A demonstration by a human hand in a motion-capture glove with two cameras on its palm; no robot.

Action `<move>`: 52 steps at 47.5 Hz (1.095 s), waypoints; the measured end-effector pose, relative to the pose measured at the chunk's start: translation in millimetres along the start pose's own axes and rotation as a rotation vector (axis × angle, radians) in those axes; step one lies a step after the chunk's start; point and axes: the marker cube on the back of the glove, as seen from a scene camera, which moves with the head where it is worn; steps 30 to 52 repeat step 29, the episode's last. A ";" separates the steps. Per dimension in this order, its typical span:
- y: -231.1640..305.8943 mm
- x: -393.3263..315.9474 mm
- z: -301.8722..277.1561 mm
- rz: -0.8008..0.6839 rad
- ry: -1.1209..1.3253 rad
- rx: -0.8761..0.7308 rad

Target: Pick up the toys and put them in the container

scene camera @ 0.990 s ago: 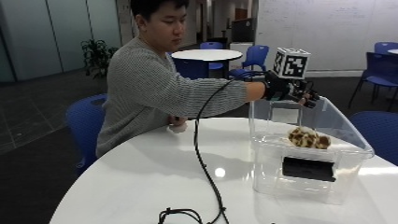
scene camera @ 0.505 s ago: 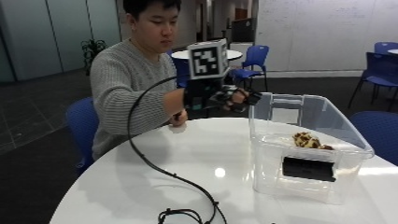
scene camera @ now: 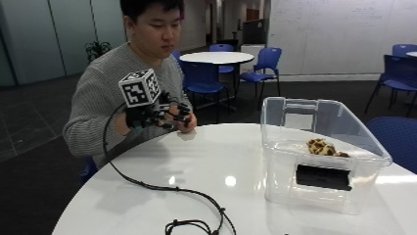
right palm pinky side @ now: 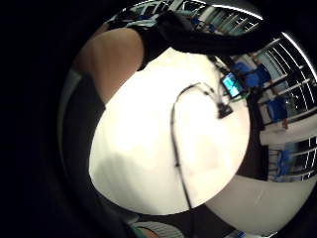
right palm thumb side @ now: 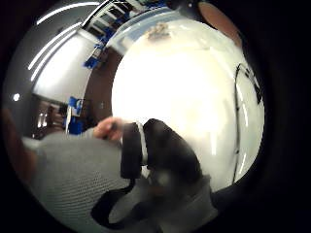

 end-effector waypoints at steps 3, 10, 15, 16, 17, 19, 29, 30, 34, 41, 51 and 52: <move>29.0 -23.0 18.1 -0.019 -0.055 -0.008; 58.5 -35.4 52.9 0.001 -0.068 -0.109; 60.6 -32.3 57.3 0.014 -0.033 -0.139; 59.8 -31.8 56.8 0.015 -0.029 -0.137; 58.8 -31.3 56.2 0.015 -0.025 -0.134; 56.2 -30.2 55.2 0.014 -0.019 -0.127; 49.3 -27.6 55.7 0.006 -0.008 -0.117; 49.3 -27.6 55.7 0.006 -0.008 -0.117; 49.3 -27.6 55.7 0.006 -0.008 -0.117; 49.3 -27.6 55.7 0.006 -0.008 -0.117; 49.3 -27.6 55.7 0.006 -0.008 -0.117; 49.3 -27.6 55.7 0.006 -0.008 -0.117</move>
